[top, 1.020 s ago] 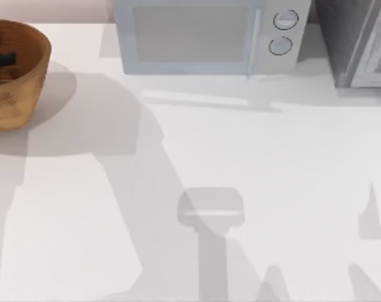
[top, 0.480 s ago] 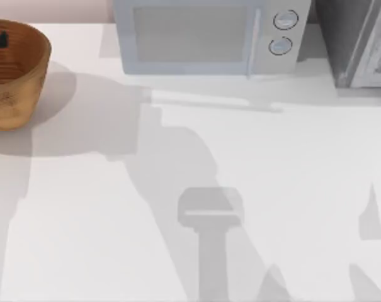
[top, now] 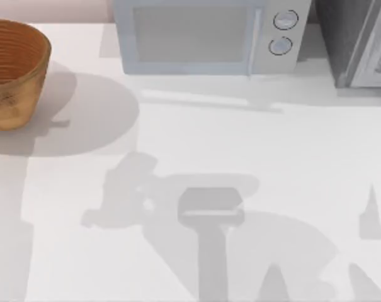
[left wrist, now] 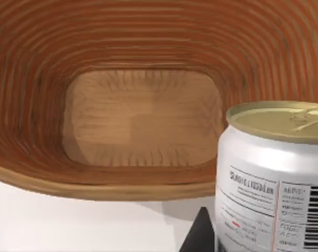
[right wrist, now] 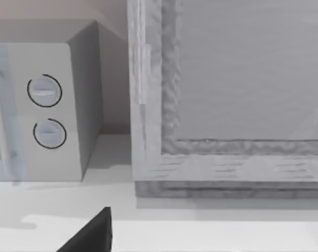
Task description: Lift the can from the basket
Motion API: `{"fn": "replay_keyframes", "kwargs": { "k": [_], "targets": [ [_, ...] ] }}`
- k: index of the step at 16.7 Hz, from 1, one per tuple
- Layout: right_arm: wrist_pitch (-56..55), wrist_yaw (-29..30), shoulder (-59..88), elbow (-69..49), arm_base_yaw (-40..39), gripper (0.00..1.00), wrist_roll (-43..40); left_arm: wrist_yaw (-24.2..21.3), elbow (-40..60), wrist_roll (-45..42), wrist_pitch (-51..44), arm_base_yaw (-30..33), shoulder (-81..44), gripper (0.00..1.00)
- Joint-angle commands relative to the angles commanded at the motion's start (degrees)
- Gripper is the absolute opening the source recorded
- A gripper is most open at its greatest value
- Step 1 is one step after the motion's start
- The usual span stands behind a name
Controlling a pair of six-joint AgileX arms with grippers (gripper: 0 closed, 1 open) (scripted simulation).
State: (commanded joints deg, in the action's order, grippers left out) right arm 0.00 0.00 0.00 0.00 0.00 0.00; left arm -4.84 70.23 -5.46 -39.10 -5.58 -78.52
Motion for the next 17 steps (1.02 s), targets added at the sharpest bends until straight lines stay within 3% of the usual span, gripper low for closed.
{"fn": "replay_keyframes", "kwargs": {
  "k": [6,10,13,17],
  "targets": [
    [0.00,0.00,0.00,0.00,0.00,1.00,0.00,2.29,-37.18,2.84,18.18,2.78,42.89,0.00],
    [0.00,0.00,0.00,0.00,0.00,1.00,0.00,3.67,-56.64,4.35,29.36,4.32,64.04,0.00],
    [0.00,0.00,0.00,0.00,0.00,1.00,0.00,4.44,-65.92,5.10,35.73,5.17,73.88,0.00],
    [0.00,0.00,0.00,0.00,0.00,1.00,0.00,4.84,-70.23,5.46,39.09,5.58,78.52,0.00]
  ]
}}
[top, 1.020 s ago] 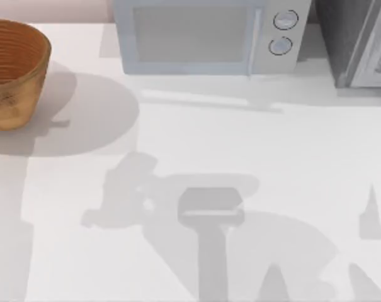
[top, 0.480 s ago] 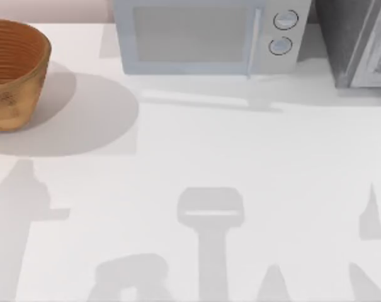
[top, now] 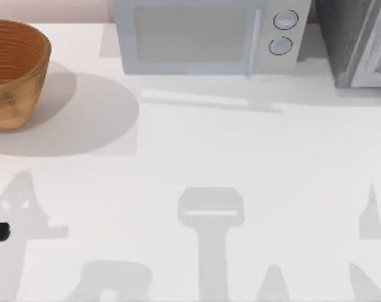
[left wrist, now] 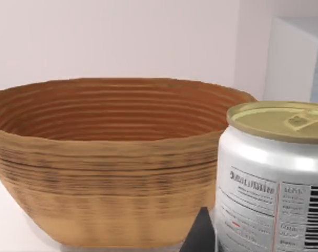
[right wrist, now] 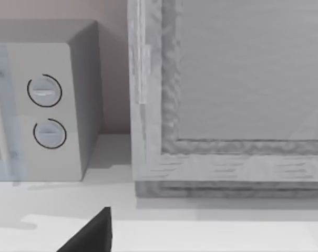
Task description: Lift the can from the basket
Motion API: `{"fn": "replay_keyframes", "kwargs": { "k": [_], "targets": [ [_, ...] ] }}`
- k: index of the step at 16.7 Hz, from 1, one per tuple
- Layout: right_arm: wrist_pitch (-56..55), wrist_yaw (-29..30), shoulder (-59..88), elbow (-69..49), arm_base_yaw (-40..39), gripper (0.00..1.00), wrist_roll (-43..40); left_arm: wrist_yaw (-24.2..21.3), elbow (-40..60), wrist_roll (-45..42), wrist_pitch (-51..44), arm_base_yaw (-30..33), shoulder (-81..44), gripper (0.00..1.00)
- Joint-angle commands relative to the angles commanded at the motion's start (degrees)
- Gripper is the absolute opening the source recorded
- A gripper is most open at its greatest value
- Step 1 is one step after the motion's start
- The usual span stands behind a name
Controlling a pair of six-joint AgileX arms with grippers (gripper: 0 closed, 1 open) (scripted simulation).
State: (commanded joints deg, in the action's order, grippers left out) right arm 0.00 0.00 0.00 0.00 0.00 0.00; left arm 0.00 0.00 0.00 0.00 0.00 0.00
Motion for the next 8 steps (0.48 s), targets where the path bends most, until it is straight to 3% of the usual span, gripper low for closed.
{"fn": "replay_keyframes", "kwargs": {
  "k": [8],
  "targets": [
    [0.00,0.00,0.00,0.00,0.00,1.00,0.00,-1.84,1.08,0.46,1.66,0.07,-3.64,0.00]
  ]
}}
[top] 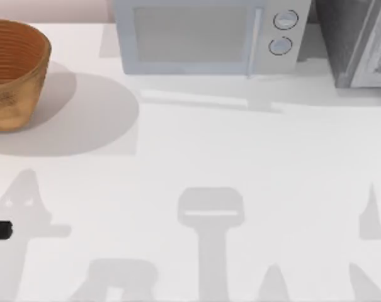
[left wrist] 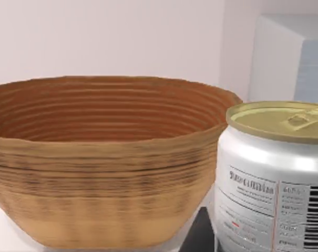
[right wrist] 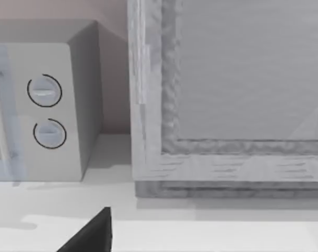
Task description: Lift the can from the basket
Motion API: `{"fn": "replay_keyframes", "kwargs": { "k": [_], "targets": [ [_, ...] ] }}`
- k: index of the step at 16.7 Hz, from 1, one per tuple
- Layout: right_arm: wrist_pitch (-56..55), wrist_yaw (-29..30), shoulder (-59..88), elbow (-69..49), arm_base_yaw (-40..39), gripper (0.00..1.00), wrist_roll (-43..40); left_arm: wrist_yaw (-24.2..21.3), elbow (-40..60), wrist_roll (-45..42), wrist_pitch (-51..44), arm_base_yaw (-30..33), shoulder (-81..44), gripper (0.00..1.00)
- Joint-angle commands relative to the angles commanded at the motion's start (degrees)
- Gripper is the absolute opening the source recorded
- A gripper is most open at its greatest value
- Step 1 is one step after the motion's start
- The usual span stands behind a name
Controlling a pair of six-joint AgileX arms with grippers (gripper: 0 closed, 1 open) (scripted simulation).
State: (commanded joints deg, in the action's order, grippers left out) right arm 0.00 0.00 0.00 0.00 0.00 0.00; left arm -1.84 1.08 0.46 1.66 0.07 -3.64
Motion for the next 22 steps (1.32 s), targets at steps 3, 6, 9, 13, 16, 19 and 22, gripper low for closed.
{"fn": "replay_keyframes", "kwargs": {
  "k": [3,6,9,13,16,19,22],
  "targets": [
    [0.00,0.00,0.00,0.00,0.00,1.00,0.00,-4.70,2.52,1.25,4.21,0.69,-8.55,0.00],
    [0.00,0.00,0.00,0.00,0.00,1.00,0.00,-11.79,6.23,2.80,10.47,1.79,-21.60,0.00],
    [0.00,0.00,0.00,0.00,0.00,1.00,0.00,-20.58,10.90,4.34,18.30,3.16,-37.98,0.00],
    [0.00,0.00,0.00,0.00,0.00,1.00,0.00,-33.97,18.51,5.71,30.52,5.27,-63.15,0.00],
    [0.00,0.00,0.00,0.00,0.00,1.00,0.00,-44.42,25.24,5.70,40.70,6.95,-82.69,0.00],
    [0.00,0.00,0.00,0.00,0.00,1.00,0.00,-54.53,32.73,4.54,51.53,8.64,-100.98,0.00],
    [0.00,0.00,0.00,0.00,0.00,1.00,0.00,-63.64,40.45,2.40,62.31,10.21,-116.52,0.00]
  ]
}}
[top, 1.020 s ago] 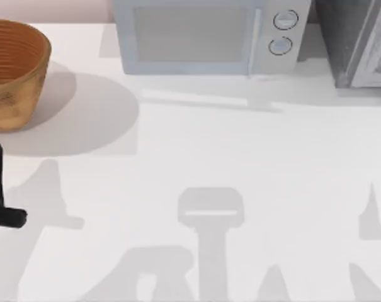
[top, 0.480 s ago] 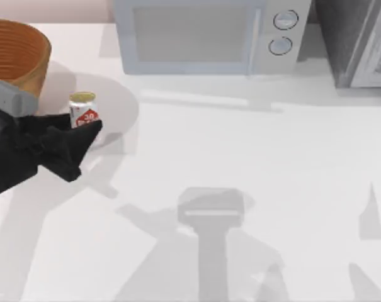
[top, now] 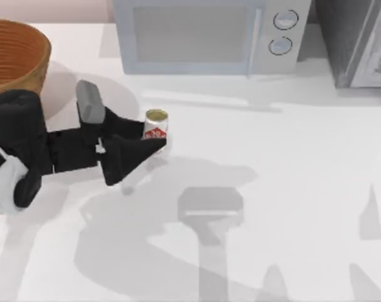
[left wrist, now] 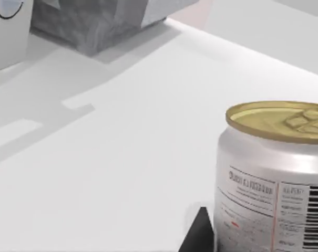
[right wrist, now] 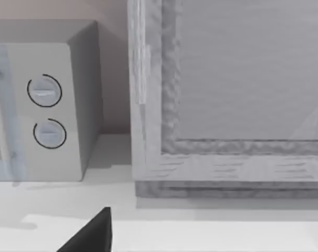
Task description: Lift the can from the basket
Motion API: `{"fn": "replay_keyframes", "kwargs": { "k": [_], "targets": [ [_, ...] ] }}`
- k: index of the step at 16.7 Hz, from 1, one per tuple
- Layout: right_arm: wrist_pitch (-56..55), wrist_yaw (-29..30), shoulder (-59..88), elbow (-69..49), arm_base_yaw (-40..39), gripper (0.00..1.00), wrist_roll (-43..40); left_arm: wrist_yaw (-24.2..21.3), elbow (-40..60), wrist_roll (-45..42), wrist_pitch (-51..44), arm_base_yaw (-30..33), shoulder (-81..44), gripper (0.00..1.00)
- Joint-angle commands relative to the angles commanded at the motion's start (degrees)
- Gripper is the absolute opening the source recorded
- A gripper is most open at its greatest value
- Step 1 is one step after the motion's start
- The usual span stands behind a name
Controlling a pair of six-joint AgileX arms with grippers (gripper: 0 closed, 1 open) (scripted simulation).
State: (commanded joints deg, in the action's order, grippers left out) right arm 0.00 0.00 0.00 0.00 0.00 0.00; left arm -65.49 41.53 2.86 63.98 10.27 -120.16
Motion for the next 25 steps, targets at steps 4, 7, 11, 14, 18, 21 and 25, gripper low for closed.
{"fn": "replay_keyframes", "kwargs": {
  "k": [4,7,11,14,18,21,25],
  "targets": [
    [0.00,0.00,0.00,0.00,0.00,1.00,0.00,-9.44,9.01,-3.40,12.25,1.65,-14.78,0.00],
    [0.00,0.00,0.00,0.00,0.00,1.00,0.00,-13.52,13.23,-5.33,17.88,2.36,-20.50,0.00],
    [0.00,0.00,0.00,0.00,0.00,1.00,0.00,-14.48,14.25,-5.83,19.25,2.53,-21.75,0.00],
    [0.00,0.00,0.00,0.00,0.00,1.00,0.00,-14.48,14.25,-5.83,19.25,2.53,-21.75,0.00],
    [0.00,0.00,0.00,0.00,0.00,1.00,0.00,-14.48,14.25,-5.83,19.25,2.53,-21.75,0.30],
    [0.00,0.00,0.00,0.00,0.00,1.00,0.00,-14.48,14.25,-5.83,19.25,2.53,-21.75,0.53],
    [0.00,0.00,0.00,0.00,0.00,1.00,0.00,-14.48,14.25,-5.83,19.25,2.53,-21.75,0.83]
  ]
}}
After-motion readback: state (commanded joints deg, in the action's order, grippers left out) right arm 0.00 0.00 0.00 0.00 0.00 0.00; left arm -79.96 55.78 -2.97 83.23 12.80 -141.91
